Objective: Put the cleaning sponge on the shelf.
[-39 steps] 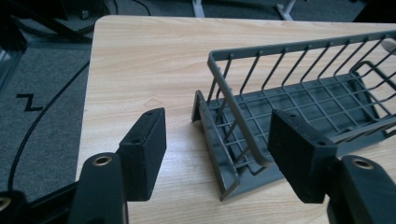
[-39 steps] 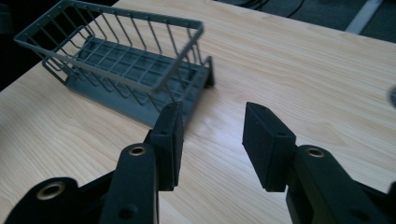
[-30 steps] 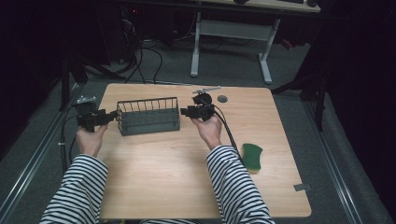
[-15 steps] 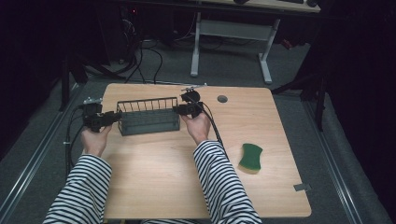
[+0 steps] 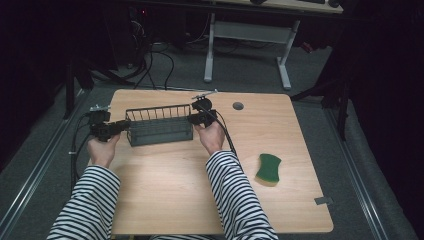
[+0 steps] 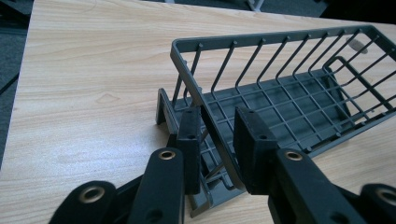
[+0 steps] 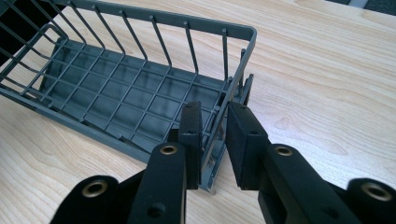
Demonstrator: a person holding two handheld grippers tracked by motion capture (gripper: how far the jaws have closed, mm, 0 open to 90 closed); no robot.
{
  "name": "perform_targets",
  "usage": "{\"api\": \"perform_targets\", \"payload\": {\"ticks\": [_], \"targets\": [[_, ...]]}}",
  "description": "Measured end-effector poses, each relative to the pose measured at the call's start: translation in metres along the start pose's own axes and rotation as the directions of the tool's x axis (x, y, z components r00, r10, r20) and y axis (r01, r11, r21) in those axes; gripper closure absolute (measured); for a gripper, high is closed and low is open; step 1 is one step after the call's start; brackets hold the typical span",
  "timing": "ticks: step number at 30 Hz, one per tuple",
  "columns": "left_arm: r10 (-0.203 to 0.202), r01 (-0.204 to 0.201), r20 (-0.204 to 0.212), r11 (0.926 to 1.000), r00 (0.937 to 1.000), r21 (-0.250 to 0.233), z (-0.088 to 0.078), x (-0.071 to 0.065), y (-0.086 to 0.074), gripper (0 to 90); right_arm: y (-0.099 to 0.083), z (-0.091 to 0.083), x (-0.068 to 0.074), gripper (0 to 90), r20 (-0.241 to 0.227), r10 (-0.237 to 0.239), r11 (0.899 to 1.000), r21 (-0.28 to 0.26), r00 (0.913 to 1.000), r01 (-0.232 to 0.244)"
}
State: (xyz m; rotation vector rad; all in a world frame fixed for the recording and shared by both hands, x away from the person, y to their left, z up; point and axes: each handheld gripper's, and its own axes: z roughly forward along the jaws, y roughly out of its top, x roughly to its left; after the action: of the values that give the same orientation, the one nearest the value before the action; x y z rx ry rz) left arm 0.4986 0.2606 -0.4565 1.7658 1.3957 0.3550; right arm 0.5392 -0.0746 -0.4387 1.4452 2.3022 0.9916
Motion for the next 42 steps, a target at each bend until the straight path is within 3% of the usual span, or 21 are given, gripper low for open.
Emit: {"api": "perform_targets", "payload": {"ticks": [3,7,13,18,26,29,37,42], "targets": [[0.004,-0.004,0.006,1.0000,1.0000,0.009,0.000,-0.003,0.000,73.5,-0.002,-0.006,-0.003,77.3,-0.013,0.012,1.000,-0.001,0.9998,-0.012],[0.020,-0.020,0.008,0.9997,0.9998,0.013,0.000,-0.010,-0.001,73.6,-0.006,-0.010,-0.005,77.2,-0.008,-0.007,1.000,0.008,0.9999,0.007],[0.012,-0.013,0.035,0.9997,0.9993,0.021,0.004,-0.020,-0.001,73.6,-0.014,-0.018,-0.015,77.2,-0.011,0.000,1.000,0.003,0.9999,0.000],[0.050,-0.051,0.023,0.9978,0.9985,0.042,0.008,-0.033,0.002,73.8,-0.020,-0.028,-0.024,77.3,0.002,0.006,1.000,0.002,1.0000,-0.006],[0.084,-0.087,0.056,0.9951,0.9949,0.048,0.018,-0.058,0.003,74.2,-0.035,-0.045,-0.041,77.4,0.017,0.033,0.999,0.000,0.9993,-0.033],[0.078,-0.082,0.084,0.9957,0.9934,0.044,0.021,-0.066,0.001,74.5,-0.043,-0.054,-0.047,77.2,0.023,0.042,0.999,0.008,0.9989,-0.042],[0.110,-0.116,0.106,0.9920,0.9882,0.050,0.023,-0.081,-0.002,74.6,-0.055,-0.072,-0.053,77.0,0.045,0.056,0.997,0.049,0.9974,-0.058],[0.135,-0.143,0.121,0.9879,0.9835,0.059,0.023,-0.093,-0.005,74.6,-0.061,-0.082,-0.053,76.4,0.068,0.036,0.996,0.080,0.9971,-0.041]]}}
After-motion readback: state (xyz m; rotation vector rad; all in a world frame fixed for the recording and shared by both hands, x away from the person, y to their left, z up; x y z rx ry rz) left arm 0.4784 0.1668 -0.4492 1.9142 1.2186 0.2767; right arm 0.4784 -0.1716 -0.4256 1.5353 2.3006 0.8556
